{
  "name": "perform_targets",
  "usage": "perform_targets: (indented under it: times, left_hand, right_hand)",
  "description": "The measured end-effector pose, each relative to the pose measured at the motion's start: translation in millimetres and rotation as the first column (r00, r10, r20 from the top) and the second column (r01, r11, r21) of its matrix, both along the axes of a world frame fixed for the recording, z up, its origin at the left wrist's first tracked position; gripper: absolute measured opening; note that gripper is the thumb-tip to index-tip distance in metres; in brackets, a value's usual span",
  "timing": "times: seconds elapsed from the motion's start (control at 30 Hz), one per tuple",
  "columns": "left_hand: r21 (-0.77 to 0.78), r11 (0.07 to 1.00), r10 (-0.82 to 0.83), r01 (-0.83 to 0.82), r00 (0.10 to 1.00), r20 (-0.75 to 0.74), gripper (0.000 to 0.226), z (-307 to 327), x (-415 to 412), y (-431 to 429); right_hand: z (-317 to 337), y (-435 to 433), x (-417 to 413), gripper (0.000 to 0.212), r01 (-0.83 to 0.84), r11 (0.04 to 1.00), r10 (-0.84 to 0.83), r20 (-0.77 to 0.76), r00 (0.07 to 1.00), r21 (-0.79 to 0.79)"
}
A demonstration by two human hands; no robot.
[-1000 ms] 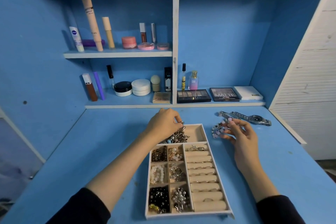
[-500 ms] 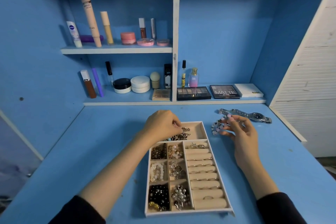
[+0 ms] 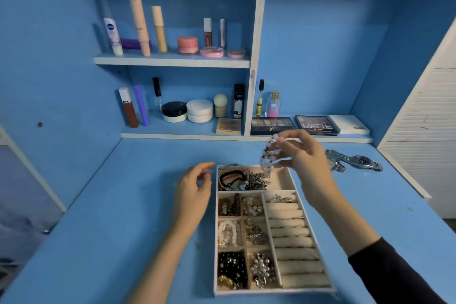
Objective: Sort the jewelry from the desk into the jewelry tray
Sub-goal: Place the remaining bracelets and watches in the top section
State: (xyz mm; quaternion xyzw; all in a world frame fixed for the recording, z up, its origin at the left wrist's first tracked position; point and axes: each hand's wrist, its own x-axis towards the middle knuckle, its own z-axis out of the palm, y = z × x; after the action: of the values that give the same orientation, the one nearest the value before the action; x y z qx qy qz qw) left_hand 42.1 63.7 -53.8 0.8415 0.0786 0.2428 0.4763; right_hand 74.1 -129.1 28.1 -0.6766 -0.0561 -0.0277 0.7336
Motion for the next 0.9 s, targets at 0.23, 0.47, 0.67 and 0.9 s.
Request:
perform_targets:
  times: [0.23,0.47,0.67,0.9]
  left_hand:
    - [0.036,0.998,0.051,-0.056,0.990,0.130,0.027,-0.4,-5.4,3.3]
    - [0.064,0.997,0.043,-0.051,0.992,0.122,0.025,2.9,-6.0,1.4]
    - [0.103,0.994,0.032,-0.045,0.992,0.124,0.025,3.5,-5.6,-0.2]
    - [0.143,0.989,0.019,-0.039,0.990,0.138,0.025,3.9,-7.3,-2.0]
  right_hand:
    - [-3.1,50.4,3.0,0.003,-0.237,0.972,0.231,-0.254,0.939,0.008]
    - [-23.3,46.5,13.6,0.005,-0.089,0.827,0.059,-0.073,0.996,-0.555]
    - [-30.5,45.7,19.5,0.009,0.056,0.575,0.119,0.151,0.981,-0.816]
    - [-42.6,44.1,18.4,0.007,0.079,0.565,0.163,0.204,0.965,-0.822]
